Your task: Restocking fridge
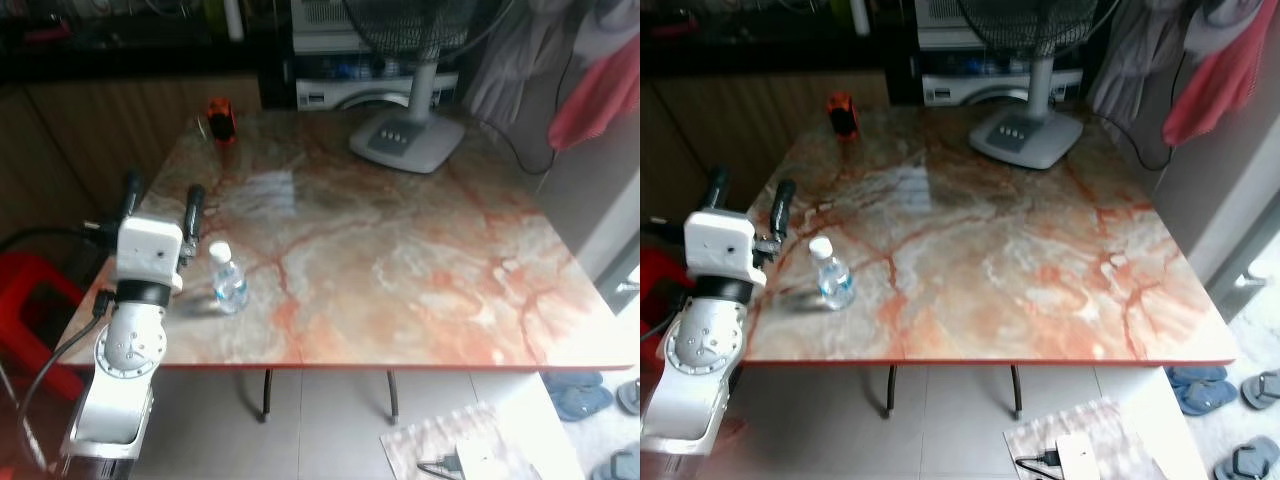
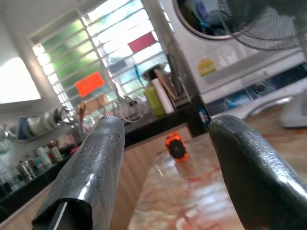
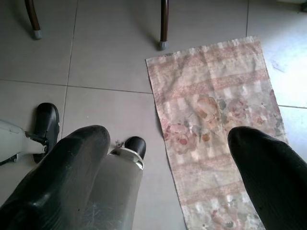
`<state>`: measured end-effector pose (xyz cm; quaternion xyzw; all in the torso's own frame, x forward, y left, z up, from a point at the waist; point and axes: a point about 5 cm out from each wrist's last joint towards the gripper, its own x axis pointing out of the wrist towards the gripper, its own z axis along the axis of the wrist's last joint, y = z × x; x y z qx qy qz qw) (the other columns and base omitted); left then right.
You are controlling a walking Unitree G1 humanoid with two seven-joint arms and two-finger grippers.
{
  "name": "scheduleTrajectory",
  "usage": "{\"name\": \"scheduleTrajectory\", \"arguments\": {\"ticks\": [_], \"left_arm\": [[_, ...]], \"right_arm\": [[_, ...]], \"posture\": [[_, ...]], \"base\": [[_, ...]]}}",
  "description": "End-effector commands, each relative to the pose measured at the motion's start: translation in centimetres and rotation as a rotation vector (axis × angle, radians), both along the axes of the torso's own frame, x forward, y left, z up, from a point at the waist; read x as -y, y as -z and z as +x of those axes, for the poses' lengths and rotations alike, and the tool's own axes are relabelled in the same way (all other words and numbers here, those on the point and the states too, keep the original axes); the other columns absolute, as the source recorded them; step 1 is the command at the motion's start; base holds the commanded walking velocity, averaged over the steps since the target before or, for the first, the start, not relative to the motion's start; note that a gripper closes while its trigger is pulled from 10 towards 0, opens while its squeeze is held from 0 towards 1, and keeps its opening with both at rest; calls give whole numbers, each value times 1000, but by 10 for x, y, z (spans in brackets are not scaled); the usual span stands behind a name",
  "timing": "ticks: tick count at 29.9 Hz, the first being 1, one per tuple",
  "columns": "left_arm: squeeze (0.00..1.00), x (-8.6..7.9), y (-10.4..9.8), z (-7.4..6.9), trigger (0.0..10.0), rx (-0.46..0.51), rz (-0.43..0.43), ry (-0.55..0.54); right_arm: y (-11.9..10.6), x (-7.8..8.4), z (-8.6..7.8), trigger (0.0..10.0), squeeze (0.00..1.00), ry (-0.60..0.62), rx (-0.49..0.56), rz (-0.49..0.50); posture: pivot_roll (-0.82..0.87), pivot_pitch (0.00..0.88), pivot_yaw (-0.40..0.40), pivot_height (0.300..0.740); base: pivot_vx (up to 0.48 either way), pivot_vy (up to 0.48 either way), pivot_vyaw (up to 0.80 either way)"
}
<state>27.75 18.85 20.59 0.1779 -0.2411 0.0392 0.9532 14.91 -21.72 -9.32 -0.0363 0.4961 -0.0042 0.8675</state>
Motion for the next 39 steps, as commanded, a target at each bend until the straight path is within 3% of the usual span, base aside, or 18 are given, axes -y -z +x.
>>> {"name": "scheduleTrajectory", "arguments": {"ticks": [1,6,9,11,12,14,15,16,17,18,20,21,23,25,27,29,33,39], "left_arm": [[0,0,-15,0,10000,31,-23,10],[0,4,-29,5,10000,-20,-28,20],[0,0,-44,14,10000,-144,-262,59],[0,0,-47,17,10000,-221,-347,99],[0,0,-47,17,10000,-221,-347,99],[0,8,-59,18,10000,-345,-354,251],[0,8,-59,18,10000,-345,-354,251],[0,14,-59,10,10000,-519,-197,379],[0,16,-58,5,10000,-583,-121,418],[0,17,-58,2,10000,-620,-75,439],[0,15,-63,-4,10000,-714,-79,464],[0,15,-63,-4,10000,-714,-79,464],[0,5,-62,-8,10000,-797,22,412],[0,1,-62,-10,10000,-817,63,395],[0,-8,-59,-16,10000,-844,260,358],[0,-15,-57,-20,10000,-887,382,329],[0,-19,-54,-21,10000,-959,364,306],[0,-22,-58,-5,10000,-884,136,349]], "right_arm": [[-1,-2,2,10000,0,-7,4,4],[-1,-1,2,10000,0,-6,4,5],[-1,-2,3,10000,0,-15,-1,4],[-1,-2,3,10000,0,-17,-2,4],[-1,-2,3,10000,0,-17,-2,4],[-1,-2,3,10000,0,-19,-3,4],[-1,-2,3,10000,0,-19,-3,4],[-1,-2,3,10000,0,-23,-5,3],[-1,-2,3,10000,0,-26,-6,3],[-1,-2,3,10000,0,-26,-6,3],[-1,-2,3,10000,0,-25,-5,4],[-1,-2,3,10000,0,-25,-5,4],[-1,-3,3,10000,0,-29,-6,5],[0,-3,3,10000,0,-30,-7,6],[0,-4,3,10000,0,-28,-8,9],[0,-4,3,10000,0,-28,-8,10],[0,-5,3,10000,0,-26,-10,12],[0,-5,2,10000,0,-25,-11,10]], "posture": [[27,30,41,740],[25,32,42,740],[34,30,38,740],[35,32,37,740],[35,32,37,740],[39,30,36,740],[39,30,36,740],[49,29,37,740],[50,28,37,740],[50,28,37,740],[56,26,43,740],[56,26,43,740],[58,23,46,740],[56,23,48,740],[66,22,52,740],[65,23,55,740],[64,24,53,740],[50,25,49,740]], "base": [[0,0,0],[0,0,0],[0,0,0],[0,0,0],[0,0,0],[0,0,0],[0,0,0],[0,0,0],[0,0,0],[0,0,0],[0,0,0],[0,0,0],[0,0,0],[0,0,0],[0,0,0],[0,0,0],[0,0,0],[0,0,0]]}}
